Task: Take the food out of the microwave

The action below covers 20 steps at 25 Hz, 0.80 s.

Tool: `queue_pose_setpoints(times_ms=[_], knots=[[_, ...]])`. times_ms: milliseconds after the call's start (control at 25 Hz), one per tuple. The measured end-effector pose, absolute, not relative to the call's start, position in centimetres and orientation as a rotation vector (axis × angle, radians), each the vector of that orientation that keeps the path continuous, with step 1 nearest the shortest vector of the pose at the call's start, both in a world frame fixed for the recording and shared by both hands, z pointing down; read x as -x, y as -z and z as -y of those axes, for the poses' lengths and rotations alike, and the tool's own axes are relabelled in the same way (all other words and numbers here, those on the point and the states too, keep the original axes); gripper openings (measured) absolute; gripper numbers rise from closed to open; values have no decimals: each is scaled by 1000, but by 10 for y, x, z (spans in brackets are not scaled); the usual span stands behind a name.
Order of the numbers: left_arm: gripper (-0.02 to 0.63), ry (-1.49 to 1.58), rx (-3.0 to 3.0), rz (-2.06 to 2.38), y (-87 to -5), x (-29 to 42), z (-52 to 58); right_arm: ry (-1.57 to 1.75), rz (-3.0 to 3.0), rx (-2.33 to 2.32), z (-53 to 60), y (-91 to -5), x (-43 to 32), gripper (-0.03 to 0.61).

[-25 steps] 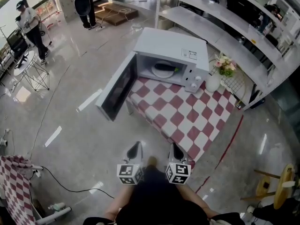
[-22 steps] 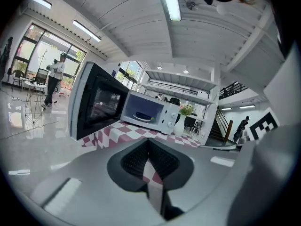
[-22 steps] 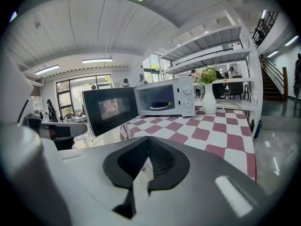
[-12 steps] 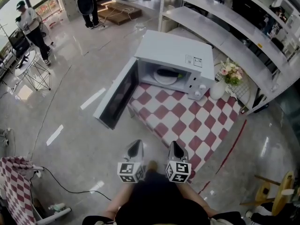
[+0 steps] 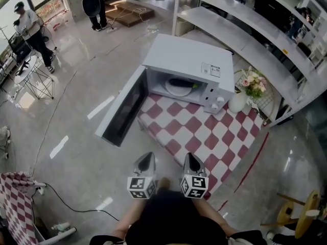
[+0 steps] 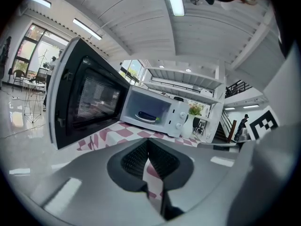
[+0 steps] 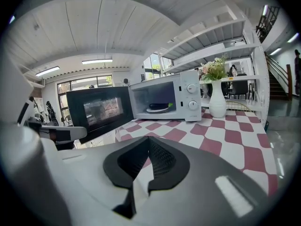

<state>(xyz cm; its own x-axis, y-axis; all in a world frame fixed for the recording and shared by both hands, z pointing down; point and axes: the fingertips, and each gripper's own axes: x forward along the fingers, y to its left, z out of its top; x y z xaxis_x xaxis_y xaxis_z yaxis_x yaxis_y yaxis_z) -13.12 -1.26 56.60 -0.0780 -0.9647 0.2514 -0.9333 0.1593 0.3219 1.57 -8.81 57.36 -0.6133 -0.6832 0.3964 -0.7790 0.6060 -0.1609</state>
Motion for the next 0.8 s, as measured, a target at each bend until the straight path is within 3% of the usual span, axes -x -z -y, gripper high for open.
queue_pose_setpoints(times_ms=[800], knots=[[9,51,-1815,2072,-566,123,14,-539,2575,-1171,93,-579,-18,2]])
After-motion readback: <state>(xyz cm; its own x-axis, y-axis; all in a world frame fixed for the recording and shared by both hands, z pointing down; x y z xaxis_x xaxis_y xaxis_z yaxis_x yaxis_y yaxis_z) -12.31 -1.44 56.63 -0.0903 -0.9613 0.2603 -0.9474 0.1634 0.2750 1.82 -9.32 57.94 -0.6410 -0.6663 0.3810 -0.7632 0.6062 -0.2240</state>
